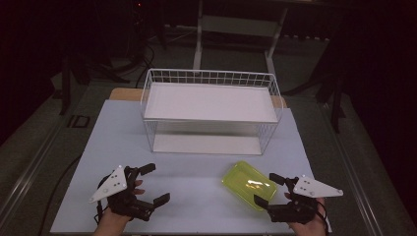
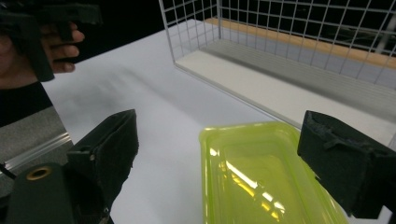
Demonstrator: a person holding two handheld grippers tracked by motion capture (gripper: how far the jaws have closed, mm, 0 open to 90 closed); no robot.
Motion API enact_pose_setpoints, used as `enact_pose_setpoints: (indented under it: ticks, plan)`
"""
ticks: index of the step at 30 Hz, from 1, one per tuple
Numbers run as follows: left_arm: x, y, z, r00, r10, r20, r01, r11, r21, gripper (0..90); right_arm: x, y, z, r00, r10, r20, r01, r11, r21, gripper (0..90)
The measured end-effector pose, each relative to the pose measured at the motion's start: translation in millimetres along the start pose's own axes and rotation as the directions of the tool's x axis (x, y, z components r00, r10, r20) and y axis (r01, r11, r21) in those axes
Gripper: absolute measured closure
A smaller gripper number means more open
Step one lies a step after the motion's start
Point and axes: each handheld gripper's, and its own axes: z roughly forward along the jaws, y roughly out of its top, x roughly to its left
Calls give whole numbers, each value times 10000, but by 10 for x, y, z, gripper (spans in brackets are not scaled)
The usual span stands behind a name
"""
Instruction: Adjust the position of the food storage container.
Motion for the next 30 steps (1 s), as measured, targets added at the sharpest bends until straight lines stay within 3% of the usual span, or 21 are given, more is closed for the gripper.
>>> enact_pose_setpoints:
  ticks: [2,6,10,17,21,27,30]
  plan:
    - [1,3,8,10000,40,-4,-40,10000,9,1,-1,23,-4,9999,85,-143,-86,9999,-52,125]
    - [7,-6,33,9998,178,-21,-178,9998,4,1,3,66,11,9995,132,-282,-122,9993,357,147]
    - [-3,-13,55,9997,247,15,-247,9997,19,1,-12,88,12,9998,128,-180,-117,9982,589,199]
    - [-46,-39,124,9992,370,124,-374,9988,319,1,-93,37,-22,9997,201,122,-212,9952,960,383]
    - [-78,-47,157,9986,485,217,-493,9981,356,1,-167,-33,-74,9987,-1,503,-70,9897,1427,544]
    - [-89,-48,174,9985,497,248,-506,9980,366,1,-281,-193,-126,9957,-167,912,-51,9722,2342,766]
    - [-91,-45,176,9984,523,234,-531,9979,363,1,-345,-267,-135,9959,-225,874,-21,9622,2722,861]
